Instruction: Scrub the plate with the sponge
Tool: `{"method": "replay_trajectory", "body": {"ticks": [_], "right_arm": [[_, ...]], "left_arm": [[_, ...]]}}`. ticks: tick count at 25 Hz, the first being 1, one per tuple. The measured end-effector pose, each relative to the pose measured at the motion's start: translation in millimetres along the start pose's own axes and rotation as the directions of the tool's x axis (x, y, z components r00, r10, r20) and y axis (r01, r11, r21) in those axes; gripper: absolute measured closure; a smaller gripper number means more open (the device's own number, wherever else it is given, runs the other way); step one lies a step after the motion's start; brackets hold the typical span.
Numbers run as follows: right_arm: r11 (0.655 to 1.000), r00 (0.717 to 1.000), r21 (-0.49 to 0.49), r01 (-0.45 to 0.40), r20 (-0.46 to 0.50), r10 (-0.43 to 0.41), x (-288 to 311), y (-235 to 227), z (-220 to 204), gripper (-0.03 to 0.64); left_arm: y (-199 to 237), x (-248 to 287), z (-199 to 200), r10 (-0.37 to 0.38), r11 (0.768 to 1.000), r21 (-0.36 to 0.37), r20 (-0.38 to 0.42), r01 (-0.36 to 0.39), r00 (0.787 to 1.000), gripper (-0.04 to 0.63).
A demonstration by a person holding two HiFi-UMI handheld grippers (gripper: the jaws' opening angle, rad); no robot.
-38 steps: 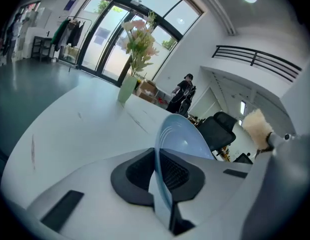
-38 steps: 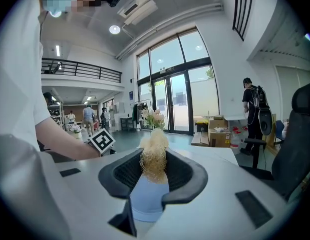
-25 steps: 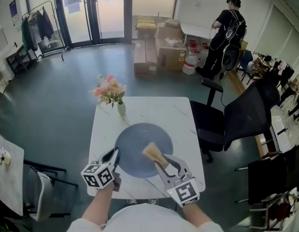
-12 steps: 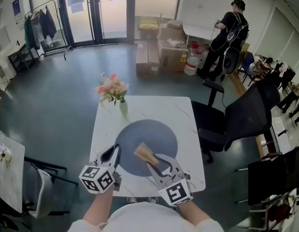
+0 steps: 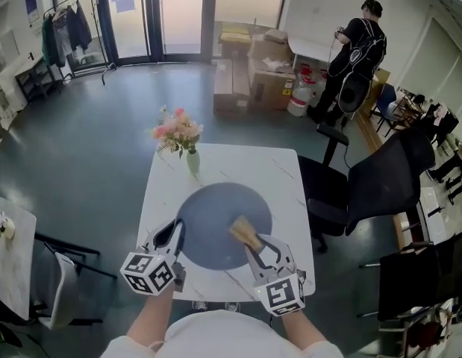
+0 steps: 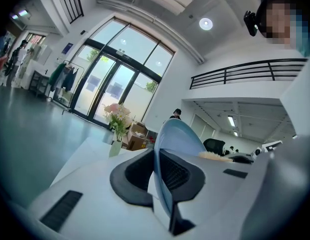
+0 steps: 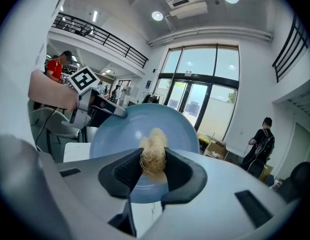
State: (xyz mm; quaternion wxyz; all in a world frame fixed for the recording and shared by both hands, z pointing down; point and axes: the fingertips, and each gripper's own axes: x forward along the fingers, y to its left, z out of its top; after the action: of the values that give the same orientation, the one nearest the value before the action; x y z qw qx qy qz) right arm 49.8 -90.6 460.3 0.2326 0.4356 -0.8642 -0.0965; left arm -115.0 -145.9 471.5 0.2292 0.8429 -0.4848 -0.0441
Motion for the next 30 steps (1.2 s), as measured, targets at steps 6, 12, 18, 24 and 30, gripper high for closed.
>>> {"method": "replay_trajectory", "body": {"ticks": [6,12,18,24,30], "right_arm": [[0.989,0.989,-0.018,-0.144,0.031,0.145,12.7,53.5,9.6,0.494],[0.992,0.993,-0.080,-0.096,0.068,0.102,34.9,35.9,34.6,0.494],[0.999,0.999,-0.031,0.035,0.024,-0.034,24.6,-14.9,17.8,0.494],[0.999,0.999,0.037,0.003,-0.037,-0.002,3.2,-3.2,-18.0,0.494],[0.990,0.991,0.042,-0.131,-0.026,0.132,15.9,53.4,-17.9,0.494]], "left_arm": [[0.7,4.5,-1.3,-0.006,1.000,-0.005,0.000,0.006,1.000,0.554],[-12.2,9.1,-13.1,-0.040,0.999,0.022,-0.039,0.041,0.998,0.553],[-10.3,11.1,-14.6,-0.041,0.999,0.016,-0.040,0.041,0.998,0.554],[7.3,11.5,-6.7,-0.006,1.000,-0.009,-0.018,0.006,1.000,0.554],[8.8,15.5,-11.0,-0.002,1.000,0.002,-0.032,0.002,0.999,0.554]]}}
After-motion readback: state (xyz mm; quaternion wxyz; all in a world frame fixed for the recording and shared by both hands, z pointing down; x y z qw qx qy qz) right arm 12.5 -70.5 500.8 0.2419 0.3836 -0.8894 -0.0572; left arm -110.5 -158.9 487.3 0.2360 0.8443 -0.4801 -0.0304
